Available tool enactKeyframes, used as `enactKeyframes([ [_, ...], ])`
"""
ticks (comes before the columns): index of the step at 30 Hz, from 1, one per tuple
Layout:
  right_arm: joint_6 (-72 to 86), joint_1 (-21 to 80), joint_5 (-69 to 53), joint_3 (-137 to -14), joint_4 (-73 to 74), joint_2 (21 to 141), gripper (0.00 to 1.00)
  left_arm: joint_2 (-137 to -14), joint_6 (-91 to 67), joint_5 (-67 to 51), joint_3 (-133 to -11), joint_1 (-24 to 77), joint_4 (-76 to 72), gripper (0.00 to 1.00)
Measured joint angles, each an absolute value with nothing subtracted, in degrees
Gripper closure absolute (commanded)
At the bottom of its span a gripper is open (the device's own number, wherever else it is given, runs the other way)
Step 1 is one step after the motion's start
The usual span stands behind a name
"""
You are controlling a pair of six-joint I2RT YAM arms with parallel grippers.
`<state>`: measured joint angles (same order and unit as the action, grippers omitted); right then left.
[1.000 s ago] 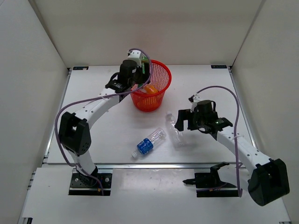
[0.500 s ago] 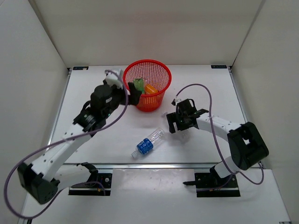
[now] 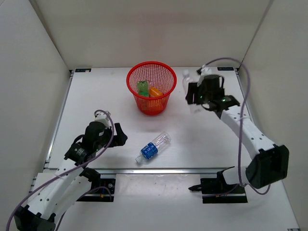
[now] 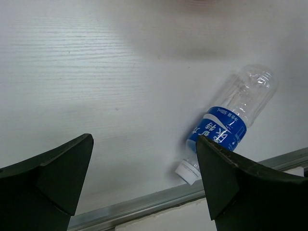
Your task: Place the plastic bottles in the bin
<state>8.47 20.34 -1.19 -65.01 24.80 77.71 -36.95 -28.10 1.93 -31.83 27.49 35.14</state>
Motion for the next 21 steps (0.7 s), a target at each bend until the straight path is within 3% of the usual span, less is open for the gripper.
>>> enactKeyframes([
  [5,5.93,20.58,-3.36,-83.37,20.12,75.92,0.67,-38.52,-28.1,-0.54,-31.81,26.09,34.35,0.02],
  [11,4.47,26.11,-10.11,-100.75,13.37,89.08,0.59,-43.94,-25.65,-1.15,-32.99,26.74,34.28,0.01],
  [17,4.23,29.04,-13.19,-112.4,18.11,109.67,0.26,-44.16,-23.83,-1.41,-35.35,26.46,34.61,0.02],
  [21,3.18,30.0,-12.47,-113.62,24.58,114.85,0.08,-45.91,-22.24,-2.83,-37.21,28.03,34.2,0.01],
])
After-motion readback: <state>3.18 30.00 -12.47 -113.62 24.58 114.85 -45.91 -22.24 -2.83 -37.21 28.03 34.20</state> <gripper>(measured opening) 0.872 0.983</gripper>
